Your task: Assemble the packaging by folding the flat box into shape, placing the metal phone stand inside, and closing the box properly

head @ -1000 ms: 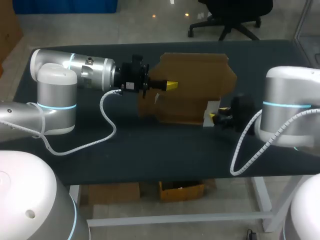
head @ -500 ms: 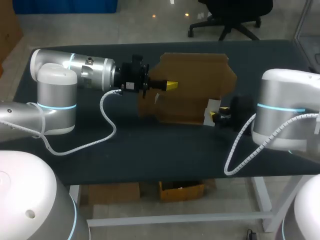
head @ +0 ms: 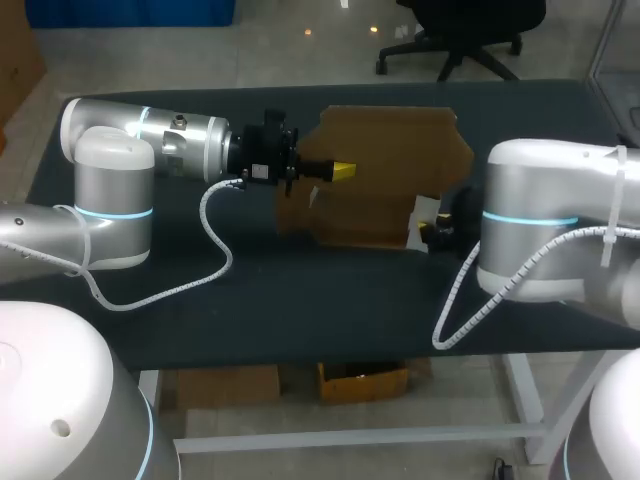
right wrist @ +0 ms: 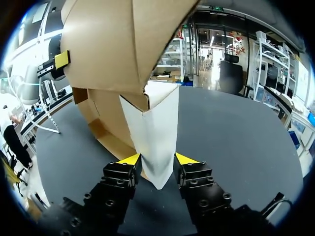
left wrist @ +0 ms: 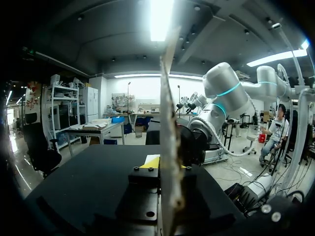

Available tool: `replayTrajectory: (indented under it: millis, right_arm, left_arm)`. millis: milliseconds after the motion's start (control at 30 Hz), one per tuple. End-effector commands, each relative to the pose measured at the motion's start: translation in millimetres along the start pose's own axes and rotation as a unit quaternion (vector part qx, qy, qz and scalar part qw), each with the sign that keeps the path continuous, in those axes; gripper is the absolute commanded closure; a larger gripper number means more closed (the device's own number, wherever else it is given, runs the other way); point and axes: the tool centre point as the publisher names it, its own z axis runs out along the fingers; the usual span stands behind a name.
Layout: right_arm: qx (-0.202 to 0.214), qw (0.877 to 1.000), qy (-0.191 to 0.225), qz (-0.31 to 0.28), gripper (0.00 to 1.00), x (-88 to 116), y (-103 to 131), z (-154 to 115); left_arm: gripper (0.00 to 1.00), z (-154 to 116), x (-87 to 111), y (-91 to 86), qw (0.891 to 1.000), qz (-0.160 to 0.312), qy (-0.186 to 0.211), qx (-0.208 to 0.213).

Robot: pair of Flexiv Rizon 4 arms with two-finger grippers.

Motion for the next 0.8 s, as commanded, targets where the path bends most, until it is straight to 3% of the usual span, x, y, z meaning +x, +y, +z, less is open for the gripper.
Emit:
replayTrajectory:
  millis: [33,333,467,800]
  right_arm:
    - [0.019,0.999,-0.044,0.004,0.61,5.5,6.0,7.4]
    - [0.032,0.997,-0.075,0.016,0.64,5.7,6.7,7.4]
    - [0.038,0.995,-0.091,0.019,0.7,5.5,6.9,7.2]
    - [0.041,0.992,-0.116,0.023,0.68,6.5,7.1,5.6]
  left_arm:
    - [1.0,0.7,0.8,1.5,1.0,0.0,-0.001,0.0]
    - [1.0,0.7,0.8,1.5,1.0,0.0,-0.001,0.0]
    - [1.0,0.7,0.8,1.5,1.0,0.0,-0.001,0.0]
    - [1.0,0.7,0.8,1.5,1.0,0.0,-0.001,0.0]
